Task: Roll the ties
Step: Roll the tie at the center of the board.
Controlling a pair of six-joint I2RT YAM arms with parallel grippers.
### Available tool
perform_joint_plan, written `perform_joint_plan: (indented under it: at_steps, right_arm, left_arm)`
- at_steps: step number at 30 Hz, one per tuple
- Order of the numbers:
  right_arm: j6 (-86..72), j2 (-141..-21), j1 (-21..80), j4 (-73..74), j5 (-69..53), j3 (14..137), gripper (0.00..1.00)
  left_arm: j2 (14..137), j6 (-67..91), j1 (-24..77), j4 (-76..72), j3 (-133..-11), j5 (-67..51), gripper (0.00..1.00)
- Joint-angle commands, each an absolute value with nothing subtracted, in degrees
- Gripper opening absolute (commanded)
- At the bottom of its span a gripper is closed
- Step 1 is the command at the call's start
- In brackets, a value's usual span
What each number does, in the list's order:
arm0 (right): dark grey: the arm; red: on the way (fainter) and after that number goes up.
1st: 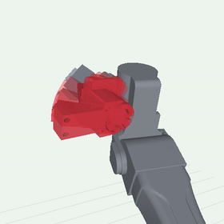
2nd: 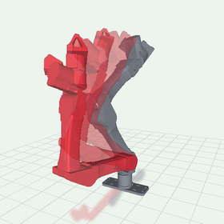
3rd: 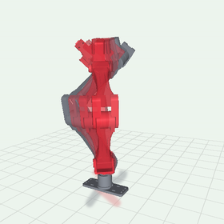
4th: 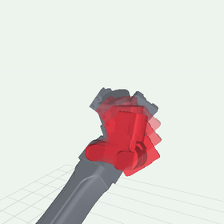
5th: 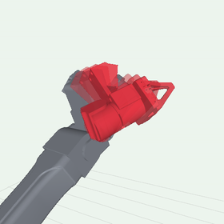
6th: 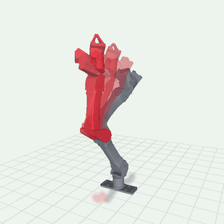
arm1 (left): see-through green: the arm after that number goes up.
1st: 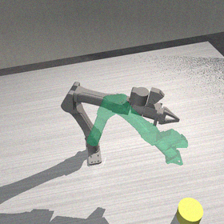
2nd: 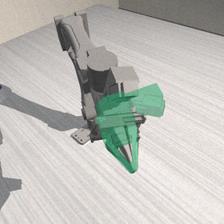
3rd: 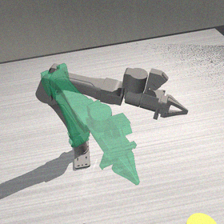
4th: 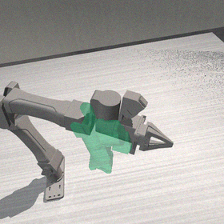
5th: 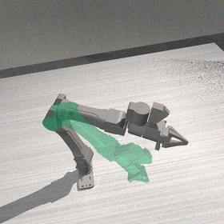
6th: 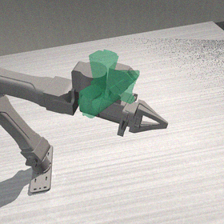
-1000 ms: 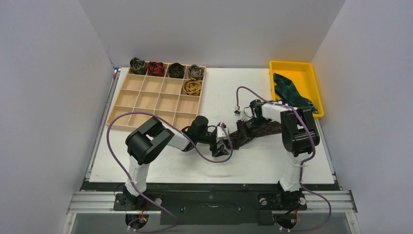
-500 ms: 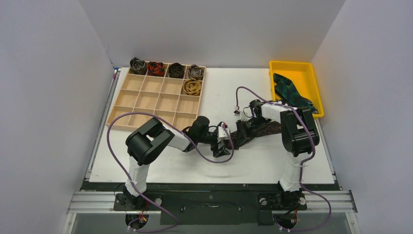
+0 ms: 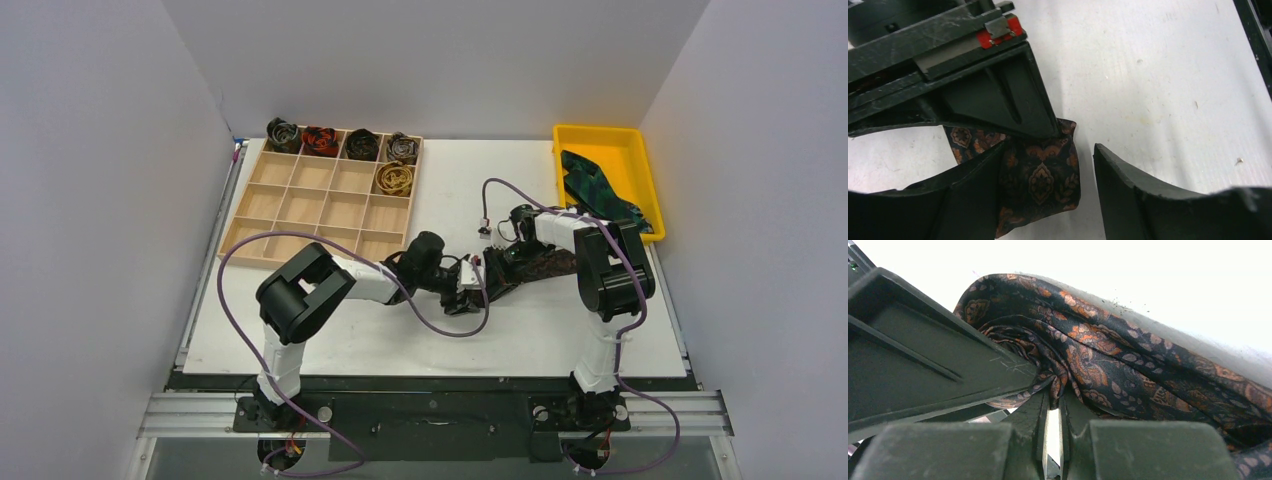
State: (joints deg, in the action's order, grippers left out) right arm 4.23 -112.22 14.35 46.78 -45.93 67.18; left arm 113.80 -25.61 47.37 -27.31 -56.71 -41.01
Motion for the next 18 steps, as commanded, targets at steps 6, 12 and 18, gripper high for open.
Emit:
perform_joint_plan:
  at_steps: [6, 12, 18]
  right_arm:
    - [6.50, -112.09, 15.17, 46.45, -43.82, 68.01, 0.00]
    - [11.26, -106.15, 12.81, 54.17, -48.09, 72.54, 0.14]
    - [9.57, -105.57, 9.96, 54.59, -44.86, 77.88, 0.24]
  left_arm:
    - [114.26, -31.76, 47.21, -14.99, -60.85, -41.72, 0.32]
    - [114.31, -33.36, 45.76, -12.28, -59.94, -45.43, 0.08]
    - [113.24, -39.40, 44.41, -7.10, -58.87, -52.87, 0.03]
